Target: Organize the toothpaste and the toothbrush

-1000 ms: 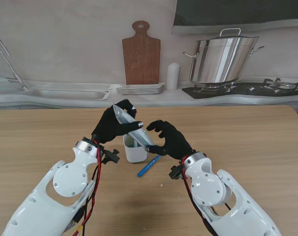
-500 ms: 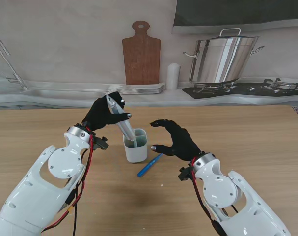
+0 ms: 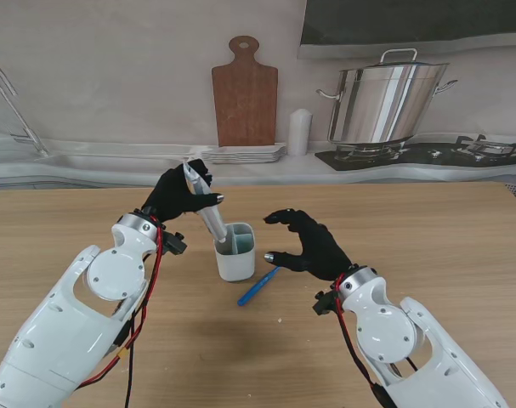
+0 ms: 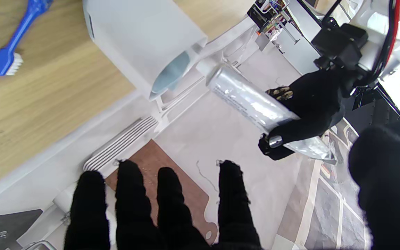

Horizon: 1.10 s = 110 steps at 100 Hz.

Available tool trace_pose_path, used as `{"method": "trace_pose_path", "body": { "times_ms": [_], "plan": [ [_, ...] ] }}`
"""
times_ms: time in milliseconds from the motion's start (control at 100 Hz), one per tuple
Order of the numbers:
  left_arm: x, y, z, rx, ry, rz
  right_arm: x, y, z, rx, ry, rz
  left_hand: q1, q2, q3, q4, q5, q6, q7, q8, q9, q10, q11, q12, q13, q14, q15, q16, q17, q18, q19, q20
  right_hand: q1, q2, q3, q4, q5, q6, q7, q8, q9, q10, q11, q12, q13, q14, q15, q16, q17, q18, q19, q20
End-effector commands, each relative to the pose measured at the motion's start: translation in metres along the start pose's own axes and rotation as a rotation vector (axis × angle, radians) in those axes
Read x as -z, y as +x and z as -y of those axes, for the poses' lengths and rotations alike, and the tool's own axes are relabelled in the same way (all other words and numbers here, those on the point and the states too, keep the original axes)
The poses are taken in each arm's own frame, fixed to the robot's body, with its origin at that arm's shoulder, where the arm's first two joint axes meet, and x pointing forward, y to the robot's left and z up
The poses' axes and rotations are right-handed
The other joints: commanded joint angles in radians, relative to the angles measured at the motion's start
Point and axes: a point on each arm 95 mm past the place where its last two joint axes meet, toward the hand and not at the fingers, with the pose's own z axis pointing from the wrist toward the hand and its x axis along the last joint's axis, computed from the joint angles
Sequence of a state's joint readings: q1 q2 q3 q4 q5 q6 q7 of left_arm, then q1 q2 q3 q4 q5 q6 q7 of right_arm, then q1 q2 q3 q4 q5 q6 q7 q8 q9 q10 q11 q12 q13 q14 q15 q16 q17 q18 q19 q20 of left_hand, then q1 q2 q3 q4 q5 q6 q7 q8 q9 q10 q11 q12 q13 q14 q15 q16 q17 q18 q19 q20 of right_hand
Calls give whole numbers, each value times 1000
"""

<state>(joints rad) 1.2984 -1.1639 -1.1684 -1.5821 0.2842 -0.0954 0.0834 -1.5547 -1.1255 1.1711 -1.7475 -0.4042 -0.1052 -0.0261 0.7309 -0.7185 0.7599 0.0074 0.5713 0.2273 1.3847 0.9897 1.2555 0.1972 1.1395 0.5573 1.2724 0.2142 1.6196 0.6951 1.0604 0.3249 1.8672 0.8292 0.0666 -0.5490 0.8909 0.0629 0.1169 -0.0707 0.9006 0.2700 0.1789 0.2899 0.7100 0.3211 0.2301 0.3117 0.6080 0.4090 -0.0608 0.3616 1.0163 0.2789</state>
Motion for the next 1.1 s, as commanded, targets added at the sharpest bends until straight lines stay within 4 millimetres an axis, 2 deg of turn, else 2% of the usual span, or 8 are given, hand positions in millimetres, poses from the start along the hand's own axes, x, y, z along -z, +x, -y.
{"method": "trace_pose_path", "body": {
  "times_ms": [0, 710, 1090],
  "plan": [
    [-3, 6, 0, 8, -9, -13, 3, 1, 5, 1, 21, -2, 156, 49, 180, 95, 4, -11, 6, 9, 80, 5, 103, -2, -1, -77, 79, -11, 44, -181, 227, 4, -30, -21, 9, 14, -28, 5, 14, 7, -20, 21, 16, 10, 4, 10, 0, 21, 4, 3, 12, 14],
    [-10, -15, -28, 52, -67, 53, 9, -2, 5, 4, 38, 16, 146, 48, 166, 89, -2, -28, 1, -8, 78, 1, 101, -2, -1, -75, 81, -8, 45, -186, 227, 2, -17, -23, 10, 7, -18, 4, 84, 42, -21, 25, 31, 14, 13, 17, -4, 20, 12, 13, 9, 24],
    [-11, -28, -40, 64, -108, 99, 10, -3, 6, 2, 48, 24, 129, 37, 131, 54, -5, -55, 6, -94, 88, 12, 91, 11, -1, -83, 101, 3, 46, -199, 227, 12, -13, -22, 9, 7, -6, 0, 85, 46, -22, 27, 32, 13, 15, 18, -6, 18, 12, 16, 6, 25]
  ]
}}
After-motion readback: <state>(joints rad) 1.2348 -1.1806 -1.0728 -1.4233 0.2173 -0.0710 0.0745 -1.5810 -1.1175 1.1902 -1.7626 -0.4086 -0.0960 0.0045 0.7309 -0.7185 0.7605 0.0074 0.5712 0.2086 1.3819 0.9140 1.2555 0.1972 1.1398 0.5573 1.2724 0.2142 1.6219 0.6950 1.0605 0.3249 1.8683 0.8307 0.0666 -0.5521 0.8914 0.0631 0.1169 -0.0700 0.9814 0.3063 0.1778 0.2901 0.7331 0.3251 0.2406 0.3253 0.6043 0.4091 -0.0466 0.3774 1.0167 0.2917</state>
